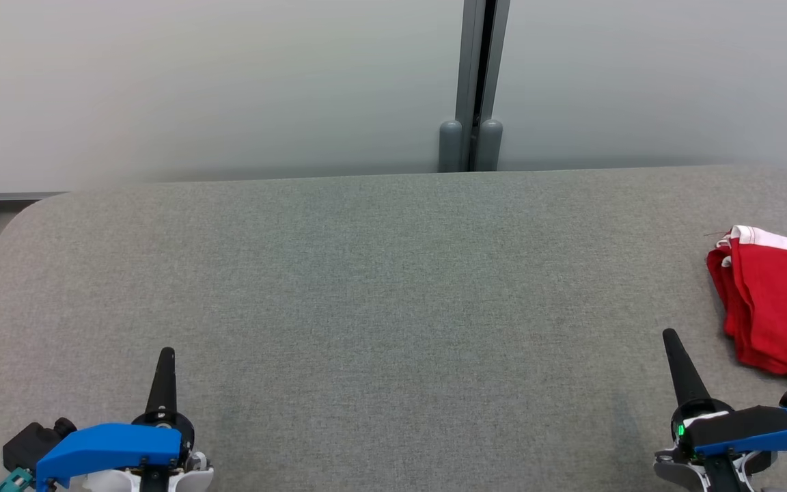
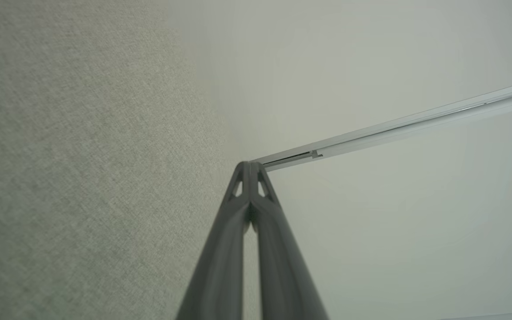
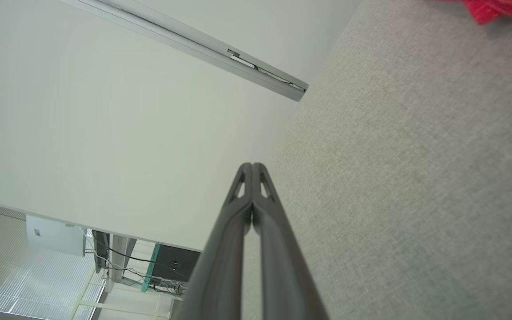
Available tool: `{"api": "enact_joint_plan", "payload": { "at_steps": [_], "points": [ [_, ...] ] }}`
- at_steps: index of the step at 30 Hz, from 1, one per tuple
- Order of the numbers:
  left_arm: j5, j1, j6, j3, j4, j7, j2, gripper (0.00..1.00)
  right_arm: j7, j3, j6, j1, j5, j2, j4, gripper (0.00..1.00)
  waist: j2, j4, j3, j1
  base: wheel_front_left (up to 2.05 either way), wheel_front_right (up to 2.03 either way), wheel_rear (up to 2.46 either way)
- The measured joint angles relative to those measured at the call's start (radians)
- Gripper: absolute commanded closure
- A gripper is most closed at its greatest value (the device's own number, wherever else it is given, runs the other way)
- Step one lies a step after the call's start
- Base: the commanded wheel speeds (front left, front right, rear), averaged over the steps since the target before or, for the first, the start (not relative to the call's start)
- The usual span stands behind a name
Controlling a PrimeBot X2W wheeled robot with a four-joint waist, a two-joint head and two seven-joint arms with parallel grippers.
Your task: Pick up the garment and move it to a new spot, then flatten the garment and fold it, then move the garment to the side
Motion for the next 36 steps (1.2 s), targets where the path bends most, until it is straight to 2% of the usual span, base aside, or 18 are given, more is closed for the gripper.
{"api": "enact_joint_plan", "payload": {
  "at_steps": [36],
  "points": [
    [-0.260, -0.031, -0.029, 0.063, -0.023, 0.078, -0.006, 1.00, 0.066, -0.026, 0.000, -0.009, 0.314, -0.001, -0.023, 1.00, 0.0000, -0.014, -0.013, 0.0001, 0.00, 0.00, 0.00]
  ]
}}
